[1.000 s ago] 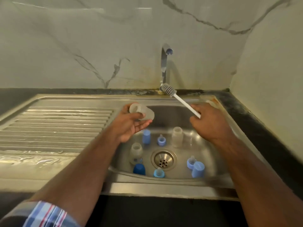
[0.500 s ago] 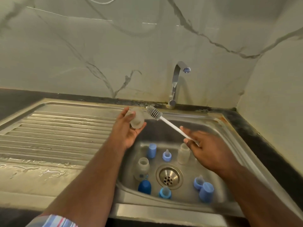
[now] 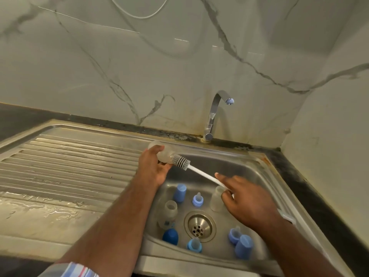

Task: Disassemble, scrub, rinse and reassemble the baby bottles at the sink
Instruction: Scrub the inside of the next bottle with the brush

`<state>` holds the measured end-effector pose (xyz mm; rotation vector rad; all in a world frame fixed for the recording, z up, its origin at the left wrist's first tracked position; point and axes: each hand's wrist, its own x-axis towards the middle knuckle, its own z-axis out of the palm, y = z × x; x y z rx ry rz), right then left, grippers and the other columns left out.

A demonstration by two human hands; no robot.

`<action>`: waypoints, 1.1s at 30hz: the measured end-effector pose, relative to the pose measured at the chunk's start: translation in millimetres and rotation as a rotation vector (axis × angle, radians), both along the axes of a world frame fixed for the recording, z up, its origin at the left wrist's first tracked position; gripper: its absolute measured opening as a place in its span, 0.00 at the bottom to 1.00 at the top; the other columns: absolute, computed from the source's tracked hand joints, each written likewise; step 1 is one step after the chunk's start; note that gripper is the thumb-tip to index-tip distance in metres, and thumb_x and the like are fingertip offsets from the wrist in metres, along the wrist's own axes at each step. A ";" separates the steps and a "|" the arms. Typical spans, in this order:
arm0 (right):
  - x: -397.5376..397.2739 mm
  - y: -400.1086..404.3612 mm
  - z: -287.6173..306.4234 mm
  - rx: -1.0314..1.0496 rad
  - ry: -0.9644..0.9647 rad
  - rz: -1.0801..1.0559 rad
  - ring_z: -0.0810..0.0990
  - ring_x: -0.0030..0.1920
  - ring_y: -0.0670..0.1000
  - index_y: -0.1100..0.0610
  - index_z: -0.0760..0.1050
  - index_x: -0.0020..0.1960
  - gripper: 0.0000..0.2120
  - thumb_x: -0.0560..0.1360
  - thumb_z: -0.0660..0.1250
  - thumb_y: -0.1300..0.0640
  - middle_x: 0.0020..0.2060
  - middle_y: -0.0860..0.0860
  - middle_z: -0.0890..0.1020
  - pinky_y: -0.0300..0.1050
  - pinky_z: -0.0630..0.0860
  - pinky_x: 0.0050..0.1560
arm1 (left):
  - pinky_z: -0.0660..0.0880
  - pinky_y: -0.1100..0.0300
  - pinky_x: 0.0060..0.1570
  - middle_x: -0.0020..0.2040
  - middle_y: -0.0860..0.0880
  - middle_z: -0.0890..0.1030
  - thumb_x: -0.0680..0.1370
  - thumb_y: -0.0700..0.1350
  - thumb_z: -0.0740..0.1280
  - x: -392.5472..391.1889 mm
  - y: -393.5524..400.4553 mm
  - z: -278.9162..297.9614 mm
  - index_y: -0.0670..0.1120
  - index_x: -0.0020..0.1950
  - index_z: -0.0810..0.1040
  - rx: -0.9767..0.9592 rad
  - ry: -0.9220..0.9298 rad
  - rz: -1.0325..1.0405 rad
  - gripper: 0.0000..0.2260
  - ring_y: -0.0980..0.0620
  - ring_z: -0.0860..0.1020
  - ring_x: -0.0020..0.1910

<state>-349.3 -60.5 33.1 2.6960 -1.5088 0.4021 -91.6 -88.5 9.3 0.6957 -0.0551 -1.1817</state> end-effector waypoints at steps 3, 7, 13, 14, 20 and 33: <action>3.6 0.9 3.7 -0.027 0.066 -0.019 0.73 0.49 0.44 0.38 0.51 0.80 0.25 0.84 0.52 0.47 0.56 0.43 0.73 0.39 0.73 0.48 | 0.82 0.45 0.38 0.60 0.36 0.77 0.76 0.32 0.68 -0.8 -0.3 -1.4 0.41 0.71 0.70 0.002 -0.025 0.010 0.23 0.38 0.80 0.55; 11.1 -1.9 3.5 -0.051 0.159 -0.046 0.72 0.48 0.47 0.38 0.46 0.80 0.28 0.84 0.53 0.50 0.57 0.46 0.73 0.41 0.74 0.47 | 0.83 0.44 0.41 0.66 0.35 0.75 0.75 0.31 0.70 -5.5 -1.5 -2.3 0.46 0.73 0.68 -0.042 -0.091 -0.024 0.29 0.38 0.80 0.58; 19.5 -7.2 11.2 -0.053 0.302 -0.065 0.73 0.56 0.51 0.42 0.46 0.81 0.33 0.83 0.58 0.56 0.62 0.50 0.73 0.45 0.73 0.51 | 0.83 0.45 0.40 0.65 0.37 0.74 0.75 0.31 0.72 -8.9 -1.3 -2.5 0.49 0.72 0.66 -0.033 -0.180 -0.044 0.31 0.36 0.80 0.58; 23.2 -7.7 12.7 -0.055 0.317 -0.060 0.73 0.57 0.52 0.43 0.46 0.81 0.33 0.82 0.59 0.56 0.63 0.51 0.73 0.46 0.73 0.51 | 0.83 0.46 0.39 0.65 0.37 0.74 0.75 0.31 0.72 -10.8 -0.3 -2.5 0.49 0.72 0.66 -0.039 -0.197 -0.065 0.30 0.36 0.80 0.58; 32.5 -9.8 -5.7 -0.039 0.156 -0.083 0.73 0.44 0.49 0.38 0.47 0.79 0.29 0.83 0.56 0.52 0.48 0.47 0.69 0.46 0.77 0.44 | 0.83 0.44 0.42 0.68 0.36 0.73 0.75 0.31 0.71 -21.0 2.3 -0.4 0.48 0.74 0.65 -0.123 -0.214 -0.182 0.31 0.33 0.80 0.60; 22.7 -12.6 -2.9 0.191 -0.193 0.032 0.77 0.40 0.45 0.40 0.63 0.77 0.22 0.84 0.58 0.51 0.47 0.45 0.78 0.37 0.74 0.41 | 0.83 0.45 0.40 0.67 0.37 0.73 0.76 0.30 0.69 -12.6 3.9 -1.8 0.49 0.73 0.66 -0.161 -0.240 -0.151 0.30 0.36 0.80 0.59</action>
